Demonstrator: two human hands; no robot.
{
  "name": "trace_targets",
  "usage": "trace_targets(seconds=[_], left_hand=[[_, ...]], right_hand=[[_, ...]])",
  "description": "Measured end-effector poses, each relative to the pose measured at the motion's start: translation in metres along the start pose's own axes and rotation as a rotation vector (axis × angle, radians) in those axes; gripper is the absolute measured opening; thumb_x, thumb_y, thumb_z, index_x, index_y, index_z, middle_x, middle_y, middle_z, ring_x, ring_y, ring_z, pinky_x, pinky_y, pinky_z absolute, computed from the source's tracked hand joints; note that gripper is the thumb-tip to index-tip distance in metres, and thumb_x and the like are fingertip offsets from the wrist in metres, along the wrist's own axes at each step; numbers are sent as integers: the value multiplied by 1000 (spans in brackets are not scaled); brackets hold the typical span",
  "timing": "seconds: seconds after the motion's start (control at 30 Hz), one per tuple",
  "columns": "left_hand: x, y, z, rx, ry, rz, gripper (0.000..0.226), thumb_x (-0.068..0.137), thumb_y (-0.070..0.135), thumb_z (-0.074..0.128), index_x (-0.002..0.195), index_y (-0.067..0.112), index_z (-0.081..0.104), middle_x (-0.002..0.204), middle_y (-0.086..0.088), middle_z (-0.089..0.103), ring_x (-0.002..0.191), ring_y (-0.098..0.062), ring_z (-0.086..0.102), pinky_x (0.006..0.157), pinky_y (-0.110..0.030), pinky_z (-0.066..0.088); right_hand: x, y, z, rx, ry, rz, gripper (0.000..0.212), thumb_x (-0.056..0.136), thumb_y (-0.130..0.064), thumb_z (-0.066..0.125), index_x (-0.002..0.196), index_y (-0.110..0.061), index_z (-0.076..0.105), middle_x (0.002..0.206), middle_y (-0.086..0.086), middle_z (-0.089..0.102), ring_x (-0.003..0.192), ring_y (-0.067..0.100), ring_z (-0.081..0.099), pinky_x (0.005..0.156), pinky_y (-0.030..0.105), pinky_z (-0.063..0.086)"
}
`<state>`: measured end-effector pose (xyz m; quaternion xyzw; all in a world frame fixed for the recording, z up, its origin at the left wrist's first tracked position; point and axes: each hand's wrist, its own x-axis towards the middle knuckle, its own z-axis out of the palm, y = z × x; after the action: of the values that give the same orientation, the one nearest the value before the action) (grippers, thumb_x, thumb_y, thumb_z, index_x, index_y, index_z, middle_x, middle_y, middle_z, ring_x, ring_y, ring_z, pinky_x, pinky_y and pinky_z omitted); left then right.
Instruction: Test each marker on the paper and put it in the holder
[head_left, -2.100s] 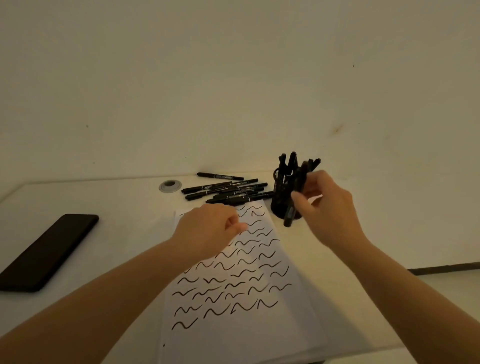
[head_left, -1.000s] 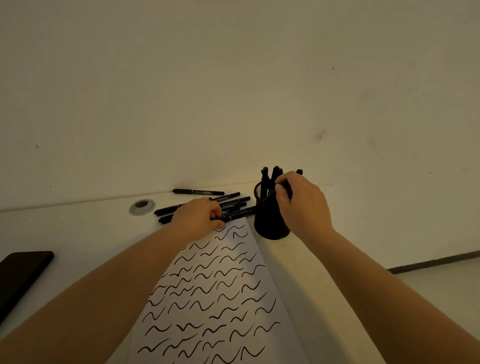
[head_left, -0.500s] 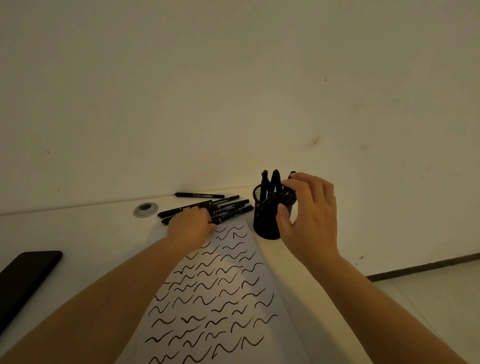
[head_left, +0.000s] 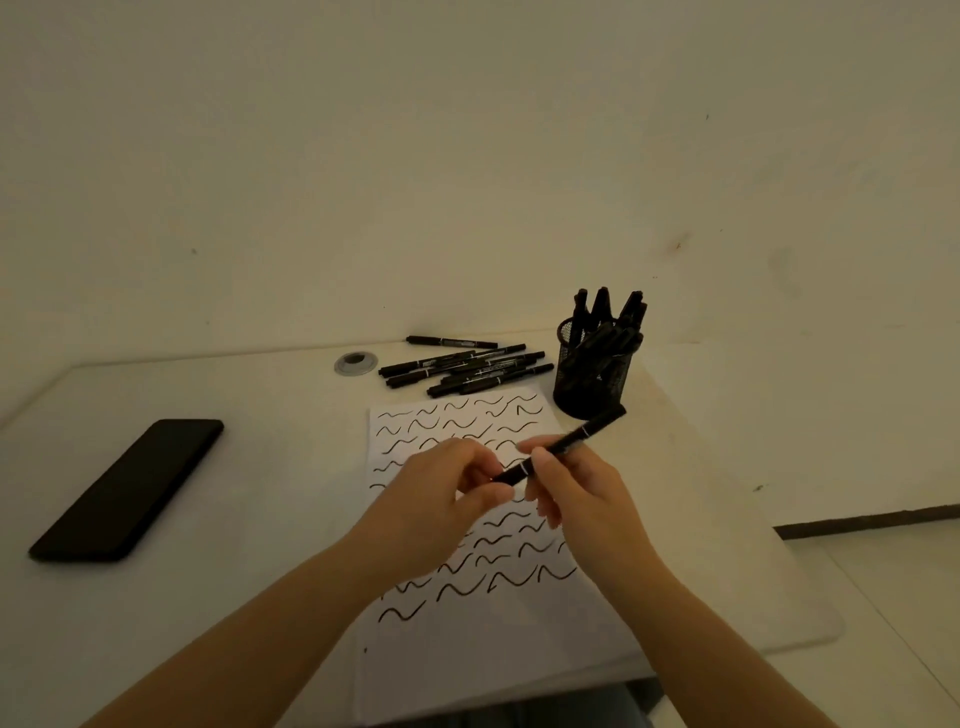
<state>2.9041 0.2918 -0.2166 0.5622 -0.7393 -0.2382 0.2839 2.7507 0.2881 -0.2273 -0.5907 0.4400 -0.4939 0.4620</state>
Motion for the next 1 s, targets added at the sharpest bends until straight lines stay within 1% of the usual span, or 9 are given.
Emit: trace_targets(seconds=[0.1,0.23,0.37,0.5,0.6,0.7,0.8,0.9,1.0], left_hand=[[-13,1,2,-14,19,33,9,79,43,59,77,45,50,77,17,59,76,7,55,63,-13,42],[-23,5,7,22,-27,63,15,81,50,44,71,45,53,65,17,58,67,2,53,59,-14,37],[-33,4,13,92,89,81,25,84,45,47,86,29,66,70,9,62,66,-4,53,61,-16,39],[-37,10,18,275,245,170,28,86,47,47,91,28,67,72,12,60,62,-4,47,56,-13,29],[-40,13,17,419,302,182,27,86,44,53,91,24,69,73,8,65,58,-5,49,52,-11,32],[-46,1,9,429,337,166,32,82,46,51,88,21,69,71,7,67,55,-9,56,48,-20,44],[-47,-12,8,392,228,137,34,89,51,41,99,26,62,81,13,60,65,-5,50,57,-16,37],[-44,-12,19,368,169,147,33,89,51,36,100,27,57,79,18,50,68,-3,47,57,-10,30],[-43,-10,30,332,182,154,33,90,49,38,101,25,57,78,16,47,71,-4,44,59,-11,30]], right_hand=[[-16,3,8,44,16,8,17,92,-16,46,87,-18,63,56,-9,60,51,1,51,50,13,43],[-28,3,10,43,77,8,20,93,-20,45,84,-18,62,53,-10,58,51,0,50,52,12,44],[-34,5,16,64,104,68,22,94,-23,42,84,-16,60,49,-10,54,50,-1,48,51,11,42],[-35,7,22,132,174,120,24,94,-24,43,80,-15,61,47,-10,48,46,-1,44,47,10,39],[-27,7,20,256,308,235,25,94,-26,43,77,-14,57,51,-7,44,47,5,40,46,19,37],[-19,3,-14,342,512,301,25,94,-28,44,75,-14,53,58,-1,41,51,10,36,51,24,33],[-26,9,-47,72,425,196,23,92,-30,48,80,-15,61,56,-2,50,49,5,44,54,23,37],[-37,21,-52,-142,286,144,16,88,-26,54,80,-14,62,58,-1,58,47,-1,51,58,23,38],[-42,30,-53,-255,293,103,10,86,-19,56,77,-18,60,64,0,61,59,6,57,61,21,41]])
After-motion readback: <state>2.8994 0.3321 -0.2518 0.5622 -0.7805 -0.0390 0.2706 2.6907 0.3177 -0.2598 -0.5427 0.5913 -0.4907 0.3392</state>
